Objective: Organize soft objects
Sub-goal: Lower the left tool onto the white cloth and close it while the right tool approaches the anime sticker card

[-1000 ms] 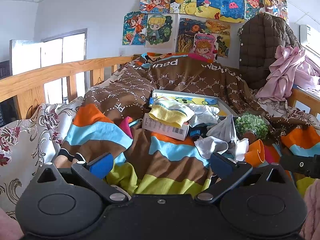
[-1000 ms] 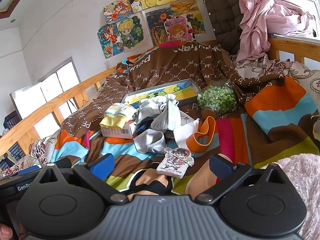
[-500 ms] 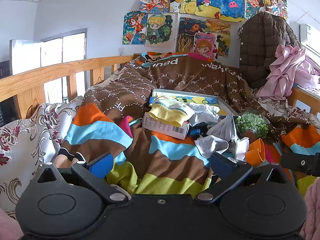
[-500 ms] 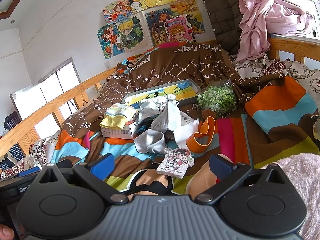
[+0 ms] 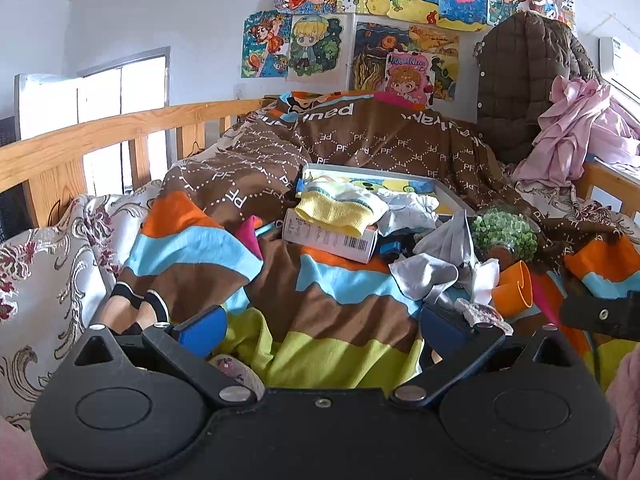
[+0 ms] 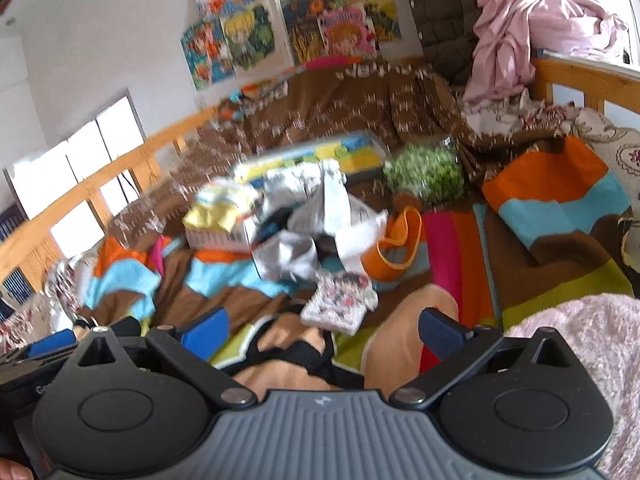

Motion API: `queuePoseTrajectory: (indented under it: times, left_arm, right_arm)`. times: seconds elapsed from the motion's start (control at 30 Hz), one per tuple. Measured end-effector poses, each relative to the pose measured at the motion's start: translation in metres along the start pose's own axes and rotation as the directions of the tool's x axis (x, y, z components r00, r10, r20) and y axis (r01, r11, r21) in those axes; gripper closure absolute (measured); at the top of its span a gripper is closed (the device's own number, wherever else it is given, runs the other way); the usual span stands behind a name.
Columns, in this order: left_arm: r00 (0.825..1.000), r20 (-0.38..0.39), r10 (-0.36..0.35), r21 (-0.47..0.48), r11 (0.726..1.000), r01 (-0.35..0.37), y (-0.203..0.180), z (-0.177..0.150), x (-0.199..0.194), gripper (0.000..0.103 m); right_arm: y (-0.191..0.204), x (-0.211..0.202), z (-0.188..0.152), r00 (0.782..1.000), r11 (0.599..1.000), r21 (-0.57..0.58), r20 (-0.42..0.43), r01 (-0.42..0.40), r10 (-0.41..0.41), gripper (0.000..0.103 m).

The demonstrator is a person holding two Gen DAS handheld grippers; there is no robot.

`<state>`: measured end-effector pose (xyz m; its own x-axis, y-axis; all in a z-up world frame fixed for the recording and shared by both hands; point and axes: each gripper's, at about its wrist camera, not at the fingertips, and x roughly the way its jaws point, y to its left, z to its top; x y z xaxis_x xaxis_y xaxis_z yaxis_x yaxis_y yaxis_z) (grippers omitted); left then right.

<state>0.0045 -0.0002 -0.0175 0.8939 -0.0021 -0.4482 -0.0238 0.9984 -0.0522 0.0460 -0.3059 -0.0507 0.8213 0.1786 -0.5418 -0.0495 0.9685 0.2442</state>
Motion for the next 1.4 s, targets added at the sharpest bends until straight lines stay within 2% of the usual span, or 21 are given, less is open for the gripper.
queuePoseTrajectory:
  times: [0.1, 0.23, 0.4, 0.53, 0.63, 0.87, 1.07, 1.2, 1.4]
  left_arm:
    - [0.999, -0.034, -0.032, -0.012, 0.999, 0.032, 0.005, -0.003, 0.007, 0.001]
    - [0.997, -0.067, -0.032, -0.031, 0.999, 0.030, 0.009, -0.006, 0.017, 0.001]
    - [0.996, -0.053, -0.071, -0.027, 0.997, 0.069, 0.007, 0.009, 0.034, 0.001]
    - [0.992, -0.045, -0.121, 0.037, 0.992, 0.122, -0.005, 0.026, 0.057, 0.001]
    - [0.990, -0.060, -0.127, 0.079, 0.988, 0.132, -0.013, 0.032, 0.074, 0.001]
    - [0.977, -0.164, -0.138, 0.013, 0.990, 0.142, -0.004, 0.033, 0.120, 0.001]
    - [0.966, -0.168, -0.195, -0.041, 0.981, 0.191, -0.001, 0.048, 0.159, 0.001]
    - [0.950, -0.162, -0.268, -0.010, 0.963, 0.270, -0.011, 0.056, 0.182, 0.001]
    - [0.911, -0.184, -0.369, -0.014, 0.928, 0.373, -0.020, 0.052, 0.207, 0.001]
  right_arm:
    - [0.002, 0.005, 0.001, 0.999, 1.000, -0.006, -0.035, 0.007, -0.007, 0.000]
    - [0.000, 0.016, 0.008, 0.996, 1.000, 0.001, -0.084, 0.013, -0.013, 0.000]
    - [-0.008, 0.036, 0.026, 0.993, 1.000, 0.012, -0.115, 0.006, -0.005, 0.000]
    - [-0.014, 0.058, 0.039, 0.990, 1.000, 0.018, -0.138, -0.009, 0.011, 0.000]
    - [-0.019, 0.076, 0.045, 0.986, 0.999, 0.034, -0.166, -0.013, 0.018, 0.000]
    - [-0.021, 0.110, 0.045, 0.967, 0.998, 0.057, -0.252, -0.017, 0.031, 0.000]
    - [-0.021, 0.124, 0.043, 0.963, 0.998, 0.070, -0.268, -0.005, 0.024, 0.001]
    - [-0.023, 0.128, 0.044, 0.965, 0.997, 0.082, -0.262, 0.013, 0.009, 0.005]
    - [-0.020, 0.136, 0.043, 0.964, 0.996, 0.083, -0.266, 0.031, -0.008, 0.009]
